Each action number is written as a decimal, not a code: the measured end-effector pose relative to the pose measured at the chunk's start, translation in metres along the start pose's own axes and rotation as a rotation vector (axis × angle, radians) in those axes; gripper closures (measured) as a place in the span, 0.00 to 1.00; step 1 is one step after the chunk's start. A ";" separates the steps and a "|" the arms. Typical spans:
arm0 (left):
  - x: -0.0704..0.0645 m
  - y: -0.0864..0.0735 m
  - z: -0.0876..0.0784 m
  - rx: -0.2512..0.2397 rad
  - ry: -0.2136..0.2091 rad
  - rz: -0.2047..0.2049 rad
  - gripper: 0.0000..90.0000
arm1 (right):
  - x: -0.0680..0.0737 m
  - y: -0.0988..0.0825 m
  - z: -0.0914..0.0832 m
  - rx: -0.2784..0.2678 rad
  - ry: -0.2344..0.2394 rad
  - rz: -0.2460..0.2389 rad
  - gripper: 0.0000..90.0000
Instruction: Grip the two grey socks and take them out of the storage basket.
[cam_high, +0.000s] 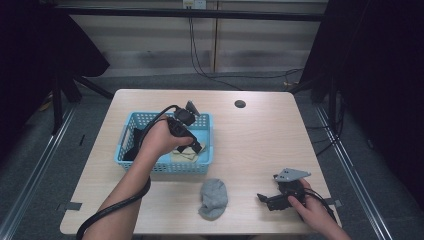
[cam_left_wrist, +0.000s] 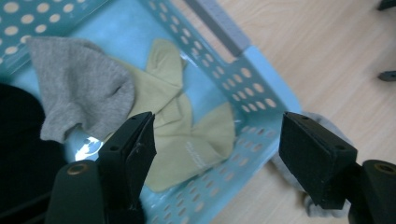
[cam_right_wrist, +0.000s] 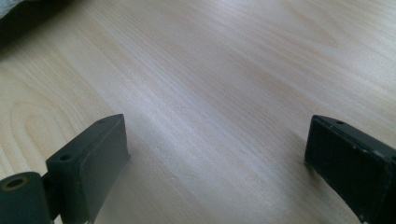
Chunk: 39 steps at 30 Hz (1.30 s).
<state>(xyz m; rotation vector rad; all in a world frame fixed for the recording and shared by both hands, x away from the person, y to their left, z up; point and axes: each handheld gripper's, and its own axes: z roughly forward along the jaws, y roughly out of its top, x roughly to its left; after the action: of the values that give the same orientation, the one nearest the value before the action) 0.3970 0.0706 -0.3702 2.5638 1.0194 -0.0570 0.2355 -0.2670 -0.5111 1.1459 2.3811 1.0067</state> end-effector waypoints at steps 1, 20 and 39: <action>0.002 0.000 0.001 0.001 0.005 -0.006 0.30 | 0.000 0.000 0.000 0.000 0.000 0.000 0.06; 0.050 -0.014 0.029 -0.071 0.118 -0.138 0.30 | 0.000 0.000 0.000 0.000 0.000 0.001 0.06; 0.076 -0.017 0.045 -0.063 0.138 -0.223 0.28 | 0.000 0.000 0.000 0.000 -0.001 0.002 0.06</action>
<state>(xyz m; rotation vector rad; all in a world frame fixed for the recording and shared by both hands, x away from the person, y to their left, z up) 0.4462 0.1150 -0.4303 2.4153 1.3334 0.0922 0.2353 -0.2668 -0.5111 1.1489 2.3800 1.0064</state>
